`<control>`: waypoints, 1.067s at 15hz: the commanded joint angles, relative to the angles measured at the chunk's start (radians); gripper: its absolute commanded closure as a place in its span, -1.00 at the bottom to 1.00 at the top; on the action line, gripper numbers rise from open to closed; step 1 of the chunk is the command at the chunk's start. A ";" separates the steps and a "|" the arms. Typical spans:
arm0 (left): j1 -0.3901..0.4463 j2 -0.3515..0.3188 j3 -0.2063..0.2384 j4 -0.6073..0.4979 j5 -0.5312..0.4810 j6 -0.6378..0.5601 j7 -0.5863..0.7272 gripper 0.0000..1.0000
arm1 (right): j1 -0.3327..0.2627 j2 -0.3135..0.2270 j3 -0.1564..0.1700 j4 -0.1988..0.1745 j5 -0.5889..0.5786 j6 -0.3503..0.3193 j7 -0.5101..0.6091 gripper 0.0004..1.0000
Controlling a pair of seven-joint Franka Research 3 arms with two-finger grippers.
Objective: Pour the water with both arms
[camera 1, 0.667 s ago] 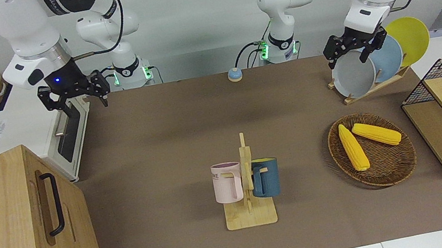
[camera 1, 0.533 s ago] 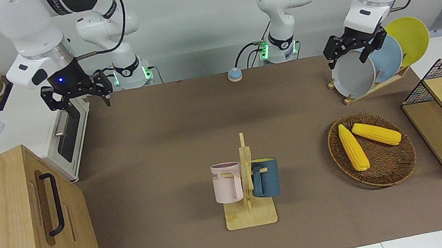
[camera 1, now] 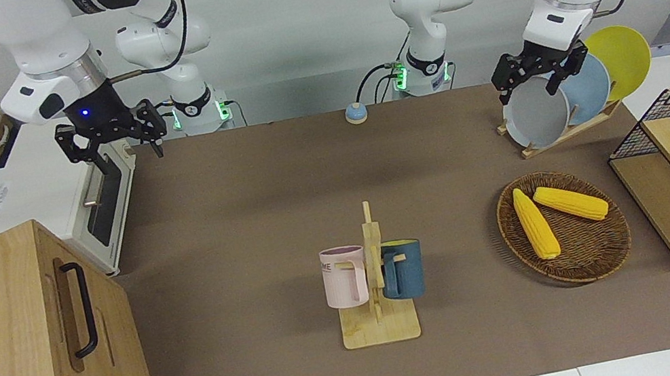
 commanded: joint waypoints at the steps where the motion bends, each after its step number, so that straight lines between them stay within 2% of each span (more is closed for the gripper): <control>1: 0.000 -0.004 0.005 -0.005 0.016 0.000 0.008 -0.99 | -0.021 -0.006 0.014 -0.004 0.019 0.025 -0.018 -0.97; 3: 0.001 -0.004 0.007 -0.005 0.016 0.000 0.008 -0.99 | -0.016 0.000 0.016 -0.004 0.019 0.034 -0.033 -0.97; 6: 0.004 -0.004 0.013 -0.005 0.018 0.002 0.009 -0.99 | -0.012 0.011 0.034 -0.012 0.019 0.102 -0.065 -0.97; 10: 0.018 0.008 0.017 -0.003 0.018 0.011 0.064 -0.99 | -0.009 0.031 0.097 -0.016 0.013 0.172 -0.071 -0.97; 14: 0.098 0.028 0.031 0.012 0.013 0.038 0.132 -0.99 | -0.006 0.048 0.151 -0.033 0.006 0.273 -0.126 -0.97; 16: 0.138 0.041 0.031 0.029 0.016 0.046 0.207 -0.99 | 0.019 0.060 0.163 -0.039 -0.019 0.325 -0.146 -0.97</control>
